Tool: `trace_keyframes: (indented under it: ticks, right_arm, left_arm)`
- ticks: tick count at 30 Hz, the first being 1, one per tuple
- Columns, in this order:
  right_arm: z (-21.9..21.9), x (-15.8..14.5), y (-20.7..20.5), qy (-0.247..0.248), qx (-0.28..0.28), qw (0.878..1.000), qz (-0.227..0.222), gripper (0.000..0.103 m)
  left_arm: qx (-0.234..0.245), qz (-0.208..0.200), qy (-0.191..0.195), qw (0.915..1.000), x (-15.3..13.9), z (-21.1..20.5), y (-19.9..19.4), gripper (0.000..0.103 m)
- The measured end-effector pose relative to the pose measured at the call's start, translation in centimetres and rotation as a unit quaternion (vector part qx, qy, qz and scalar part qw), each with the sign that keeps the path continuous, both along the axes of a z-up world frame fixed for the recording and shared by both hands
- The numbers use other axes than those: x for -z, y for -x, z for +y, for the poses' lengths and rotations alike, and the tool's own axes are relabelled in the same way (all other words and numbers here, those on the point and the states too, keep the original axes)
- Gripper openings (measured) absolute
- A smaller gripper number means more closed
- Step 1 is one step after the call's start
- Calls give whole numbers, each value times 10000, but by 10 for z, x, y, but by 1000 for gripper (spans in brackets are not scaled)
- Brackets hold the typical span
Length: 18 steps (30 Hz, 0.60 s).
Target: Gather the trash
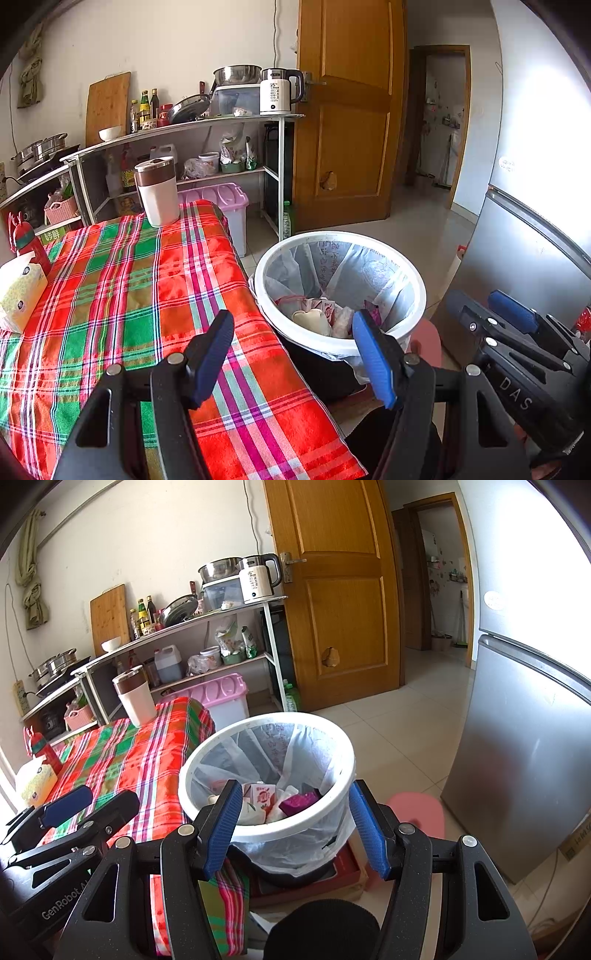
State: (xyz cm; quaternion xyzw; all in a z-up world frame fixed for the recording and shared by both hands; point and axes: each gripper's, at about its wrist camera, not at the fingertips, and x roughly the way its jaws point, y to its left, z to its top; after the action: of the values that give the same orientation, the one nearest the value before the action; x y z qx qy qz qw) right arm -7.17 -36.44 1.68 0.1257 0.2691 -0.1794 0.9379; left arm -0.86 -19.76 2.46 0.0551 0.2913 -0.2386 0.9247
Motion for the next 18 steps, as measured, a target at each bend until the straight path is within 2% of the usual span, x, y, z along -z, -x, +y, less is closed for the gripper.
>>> trace_keyframes:
  ticks: [18]
  right_arm:
    - [0, 1, 0, -1, -9, 10000, 0, 61]
  left_arm:
    - [10, 8, -1, 10000, 0, 1, 1, 69]
